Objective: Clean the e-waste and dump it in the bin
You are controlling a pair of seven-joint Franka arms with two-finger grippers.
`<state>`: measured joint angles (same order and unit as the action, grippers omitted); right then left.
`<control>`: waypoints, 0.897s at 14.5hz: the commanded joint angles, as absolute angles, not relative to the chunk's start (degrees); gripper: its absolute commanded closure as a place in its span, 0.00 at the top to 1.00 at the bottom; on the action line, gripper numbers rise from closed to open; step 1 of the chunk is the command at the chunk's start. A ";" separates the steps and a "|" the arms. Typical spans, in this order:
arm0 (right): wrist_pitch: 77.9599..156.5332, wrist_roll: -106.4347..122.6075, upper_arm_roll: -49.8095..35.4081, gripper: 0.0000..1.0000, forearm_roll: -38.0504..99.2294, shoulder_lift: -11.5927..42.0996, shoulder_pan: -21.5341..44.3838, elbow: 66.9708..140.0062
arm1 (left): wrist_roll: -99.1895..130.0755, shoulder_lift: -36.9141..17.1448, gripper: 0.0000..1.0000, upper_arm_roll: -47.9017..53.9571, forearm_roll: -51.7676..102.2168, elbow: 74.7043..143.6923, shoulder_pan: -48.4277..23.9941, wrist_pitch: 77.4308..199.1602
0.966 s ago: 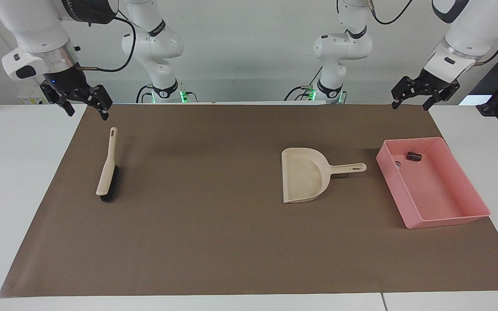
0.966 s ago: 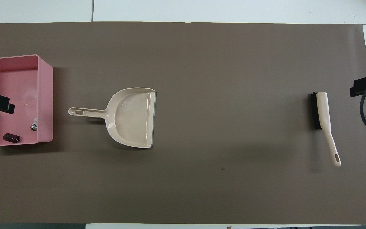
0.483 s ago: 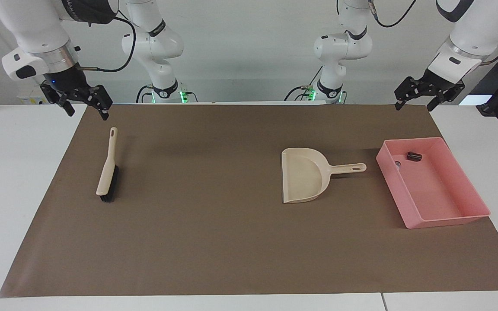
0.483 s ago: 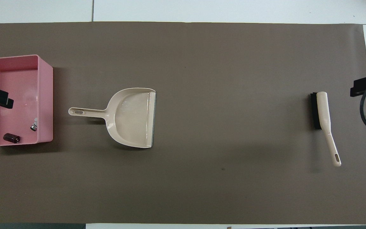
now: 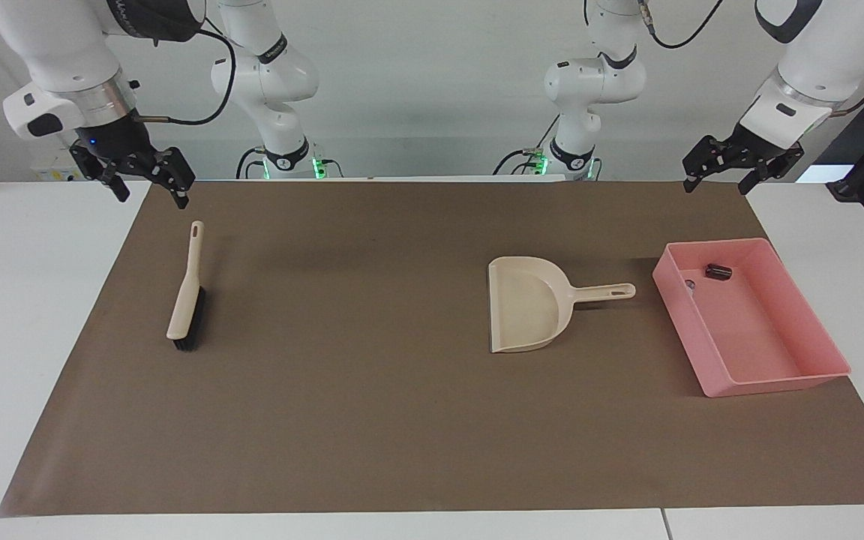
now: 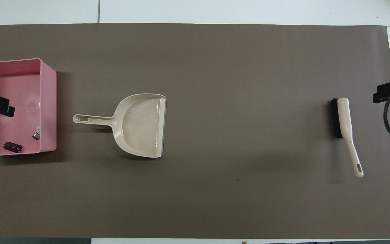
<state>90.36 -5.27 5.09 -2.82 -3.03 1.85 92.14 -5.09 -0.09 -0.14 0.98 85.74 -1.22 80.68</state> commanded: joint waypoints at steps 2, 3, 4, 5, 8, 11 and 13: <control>90.17 -4.39 5.19 1.00 -2.29 -3.69 1.58 92.81 | -4.83 1.23 0.99 0.09 0.09 87.28 -0.79 81.30; 90.09 -4.39 5.19 1.00 -2.29 -3.69 1.58 92.81 | -4.83 1.23 0.99 0.09 0.09 87.28 -0.79 81.30; 90.09 -4.39 5.19 1.00 -2.29 -3.69 1.58 92.81 | -4.83 1.23 0.99 0.09 0.09 87.28 -0.79 81.30; 90.09 -4.39 5.19 1.00 -2.29 -3.69 1.58 92.81 | -4.83 1.23 0.99 0.09 0.09 87.28 -0.79 81.39; 90.09 -4.39 5.19 1.00 -2.29 -3.69 1.58 92.81 | -5.01 1.32 0.99 0.18 0.17 87.28 -1.31 81.39; 90.09 -4.39 5.19 1.00 -2.29 -3.69 1.58 92.81 | -5.10 1.32 0.99 0.18 0.18 87.28 -1.41 81.21; 90.09 -4.39 5.19 1.00 -2.29 -3.69 1.58 92.81 | -5.10 1.32 0.99 0.18 0.18 87.28 -1.49 81.04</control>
